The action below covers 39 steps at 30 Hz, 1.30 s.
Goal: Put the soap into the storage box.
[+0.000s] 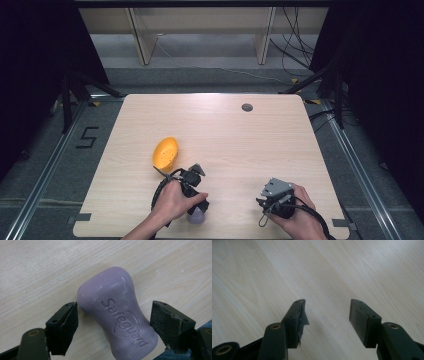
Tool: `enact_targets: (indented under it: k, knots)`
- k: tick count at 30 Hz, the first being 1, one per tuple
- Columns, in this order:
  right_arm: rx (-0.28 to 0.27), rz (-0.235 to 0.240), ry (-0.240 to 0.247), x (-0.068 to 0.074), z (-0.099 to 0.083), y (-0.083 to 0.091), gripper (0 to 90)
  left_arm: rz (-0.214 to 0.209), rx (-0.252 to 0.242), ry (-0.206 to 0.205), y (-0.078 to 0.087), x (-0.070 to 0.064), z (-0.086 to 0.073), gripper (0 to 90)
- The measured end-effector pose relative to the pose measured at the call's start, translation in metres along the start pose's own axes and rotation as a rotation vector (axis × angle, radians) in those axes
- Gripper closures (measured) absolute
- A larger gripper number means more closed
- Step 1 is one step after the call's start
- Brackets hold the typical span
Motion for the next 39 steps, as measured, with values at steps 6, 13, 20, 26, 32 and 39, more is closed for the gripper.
enact_targets:
  k: [6, 13, 20, 26, 32, 39]
  knots:
    - [0.003, -0.005, -0.006, 0.0002, -0.0006, -0.0004, 47.1, 0.039, 0.006, -0.011, -0.0041, -0.0016, 0.0024, 22.0]
    - [0.017, -0.002, -0.031, 0.0022, -0.0017, 0.0003, 47.1, 0.061, 0.034, -0.018, -0.0066, -0.0009, 0.0020, 22.7]
    - [0.001, -0.004, 0.009, -0.0001, -0.0008, -0.0009, 47.0, 0.081, 0.076, -0.066, -0.0073, -0.0010, -0.0024, 33.2]
    - [0.009, 0.007, -0.004, 0.0014, -0.0014, -0.0009, 47.0, 0.110, 0.096, -0.134, -0.0079, 0.0028, -0.0032, 45.1]
    - [0.008, 0.001, -0.006, 0.0014, -0.0014, -0.0013, 46.9, 0.119, 0.110, -0.160, -0.0076, 0.0026, -0.0041, 48.2]
    - [0.010, 0.003, -0.002, 0.0014, -0.0017, -0.0009, 46.7, 0.134, 0.112, -0.182, -0.0091, 0.0005, -0.0050, 46.8]
Point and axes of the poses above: each handheld gripper's, and its own axes: y roughly backward along the jaws, z roughly out of its top, x roughly to its left, the point moved 8 cm from there along -y, roughly forward along the jaws, and after that the axes turned 12 degrees about -z, right-handed, at the moved point
